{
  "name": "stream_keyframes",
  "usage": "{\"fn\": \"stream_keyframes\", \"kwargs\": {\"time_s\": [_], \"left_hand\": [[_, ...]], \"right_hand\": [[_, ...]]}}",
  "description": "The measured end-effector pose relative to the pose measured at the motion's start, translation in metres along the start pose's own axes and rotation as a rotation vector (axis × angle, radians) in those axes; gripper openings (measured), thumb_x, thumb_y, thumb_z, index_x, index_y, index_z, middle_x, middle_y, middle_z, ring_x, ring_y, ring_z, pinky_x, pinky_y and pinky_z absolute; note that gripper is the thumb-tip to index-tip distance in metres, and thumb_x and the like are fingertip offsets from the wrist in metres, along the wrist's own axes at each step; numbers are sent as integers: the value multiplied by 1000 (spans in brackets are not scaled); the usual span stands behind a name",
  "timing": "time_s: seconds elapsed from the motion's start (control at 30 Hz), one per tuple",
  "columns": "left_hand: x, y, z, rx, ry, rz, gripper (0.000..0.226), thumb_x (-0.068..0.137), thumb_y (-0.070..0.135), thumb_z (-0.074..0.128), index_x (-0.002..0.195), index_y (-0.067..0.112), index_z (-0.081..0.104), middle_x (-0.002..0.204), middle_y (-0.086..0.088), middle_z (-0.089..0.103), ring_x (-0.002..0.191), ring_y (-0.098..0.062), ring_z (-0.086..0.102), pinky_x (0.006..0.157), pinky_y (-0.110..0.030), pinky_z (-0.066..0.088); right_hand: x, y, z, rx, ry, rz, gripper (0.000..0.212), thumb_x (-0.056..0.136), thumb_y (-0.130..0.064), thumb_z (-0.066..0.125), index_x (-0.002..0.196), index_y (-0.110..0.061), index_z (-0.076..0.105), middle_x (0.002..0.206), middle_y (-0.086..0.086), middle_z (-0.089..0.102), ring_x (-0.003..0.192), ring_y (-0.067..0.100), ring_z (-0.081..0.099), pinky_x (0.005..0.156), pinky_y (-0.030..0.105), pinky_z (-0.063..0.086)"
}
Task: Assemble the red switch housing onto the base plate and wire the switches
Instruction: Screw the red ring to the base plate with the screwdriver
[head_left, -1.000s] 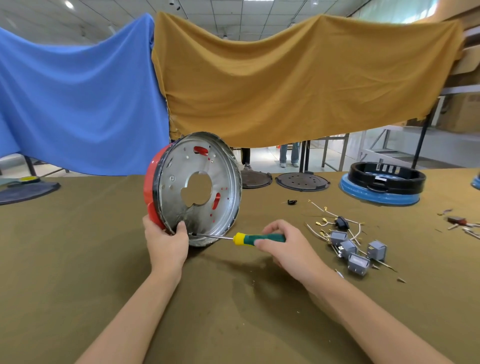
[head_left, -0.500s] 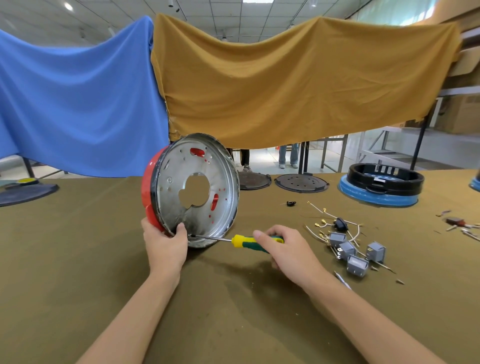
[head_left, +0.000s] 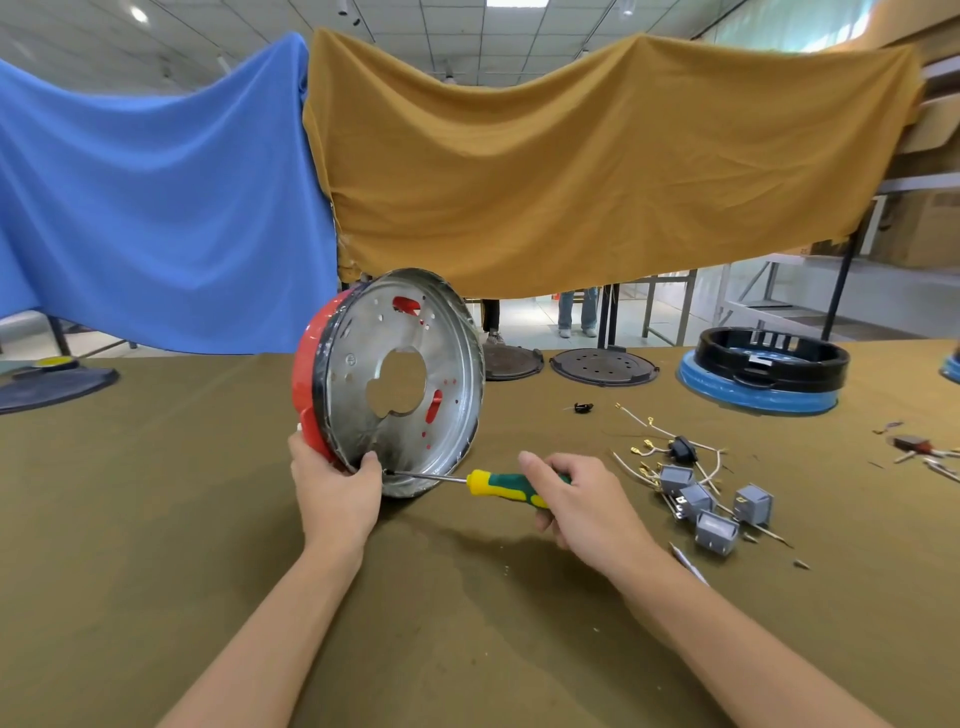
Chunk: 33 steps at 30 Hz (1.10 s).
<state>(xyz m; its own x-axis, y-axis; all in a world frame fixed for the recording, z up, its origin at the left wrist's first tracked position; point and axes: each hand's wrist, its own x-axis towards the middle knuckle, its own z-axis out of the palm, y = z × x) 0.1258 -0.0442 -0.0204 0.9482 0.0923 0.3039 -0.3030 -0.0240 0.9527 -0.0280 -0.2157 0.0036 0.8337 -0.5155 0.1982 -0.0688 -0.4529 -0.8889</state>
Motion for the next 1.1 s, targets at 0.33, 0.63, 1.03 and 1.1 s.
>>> {"fn": "stream_keyframes", "kwargs": {"time_s": [0.33,0.63,1.03,1.1], "left_hand": [[2,-3,1,-52,29,-17,47,82,2,66,112,26,40,120,-7,57,106,-23,58,93,-35,47],[0,-1,0,-36,6,-5,56,82,2,65,129,20,42,123,-6,58,109,-23,59,99,-40,48],[3,-4,2,-122,37,-46,47,83,0,65,116,25,42,110,4,61,102,-13,62,97,-34,48],[3,-4,2,-81,18,-19,48,83,1,65,119,24,43,119,-3,59,109,-21,60,100,-38,48]], "right_hand": [[2,-5,-8,133,9,-86,13,88,-16,68,96,-20,59,86,5,60,57,16,53,56,29,51],[-1,-3,-3,-221,61,-72,41,95,-51,53,81,-15,64,68,6,70,53,8,51,56,29,41],[1,-5,-9,-34,26,-185,14,85,-22,74,91,-25,61,81,-2,64,66,17,57,67,37,53],[2,-4,-10,-51,64,-158,12,87,-32,72,86,-23,64,69,-2,63,58,14,53,58,31,47]]}}
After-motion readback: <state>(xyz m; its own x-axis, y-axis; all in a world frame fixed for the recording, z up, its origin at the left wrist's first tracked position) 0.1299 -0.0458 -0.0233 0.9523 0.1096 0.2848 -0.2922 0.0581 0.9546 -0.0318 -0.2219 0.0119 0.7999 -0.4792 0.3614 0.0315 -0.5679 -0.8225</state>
